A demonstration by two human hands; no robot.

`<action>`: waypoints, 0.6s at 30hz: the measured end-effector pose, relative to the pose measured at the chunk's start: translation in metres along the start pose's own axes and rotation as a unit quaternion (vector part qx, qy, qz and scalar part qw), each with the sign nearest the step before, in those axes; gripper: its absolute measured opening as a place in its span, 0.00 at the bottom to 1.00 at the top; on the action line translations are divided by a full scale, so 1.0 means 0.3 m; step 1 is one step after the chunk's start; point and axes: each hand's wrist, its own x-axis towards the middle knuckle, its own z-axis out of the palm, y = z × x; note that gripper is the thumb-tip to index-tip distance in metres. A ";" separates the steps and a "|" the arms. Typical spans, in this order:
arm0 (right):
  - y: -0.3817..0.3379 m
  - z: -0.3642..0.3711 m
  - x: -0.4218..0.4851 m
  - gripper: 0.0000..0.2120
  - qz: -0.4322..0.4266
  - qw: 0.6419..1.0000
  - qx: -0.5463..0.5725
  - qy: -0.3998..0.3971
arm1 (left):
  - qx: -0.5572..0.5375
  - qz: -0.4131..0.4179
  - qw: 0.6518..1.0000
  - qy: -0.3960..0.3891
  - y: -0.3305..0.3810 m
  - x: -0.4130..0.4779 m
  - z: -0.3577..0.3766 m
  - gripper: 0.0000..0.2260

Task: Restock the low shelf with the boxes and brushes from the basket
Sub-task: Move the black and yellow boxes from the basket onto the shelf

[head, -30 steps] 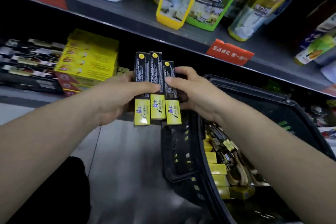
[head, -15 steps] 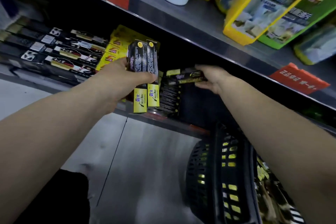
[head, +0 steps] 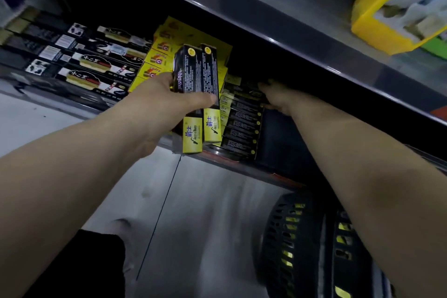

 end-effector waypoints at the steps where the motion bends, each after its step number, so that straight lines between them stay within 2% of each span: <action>1: 0.003 0.002 0.010 0.24 -0.002 1.000 -0.021 -0.004 | 0.003 -0.001 1.000 0.000 -0.002 0.006 0.001 0.21; 3: 0.010 -0.003 0.033 0.22 -0.024 0.999 -0.023 0.003 | 0.008 -0.003 1.000 0.002 -0.007 0.017 0.005 0.21; 6: 0.014 -0.022 0.053 0.18 -0.029 0.995 0.090 0.035 | 0.007 -0.005 1.000 0.007 -0.012 0.031 0.018 0.20; 8: 0.019 -0.032 0.067 0.18 -0.029 0.991 0.115 0.064 | 0.005 -0.004 1.000 0.007 -0.013 0.038 0.028 0.20; 10: 0.029 -0.033 0.079 0.19 -0.038 0.996 0.036 0.078 | 0.005 -0.002 1.000 0.003 -0.015 0.042 0.037 0.20; 12: 0.043 -0.020 0.082 0.19 -0.049 0.994 -0.080 0.058 | 0.009 -0.004 1.000 0.003 -0.018 0.045 0.044 0.20; 16: 0.066 0.030 0.094 0.20 -0.071 0.958 -0.278 0.003 | 0.007 -0.006 1.000 0.001 -0.018 0.052 0.050 0.19; 18: 0.070 0.047 0.103 0.24 -0.066 0.942 -0.328 -0.007 | 0.007 -0.006 1.000 0.001 -0.018 0.053 0.053 0.19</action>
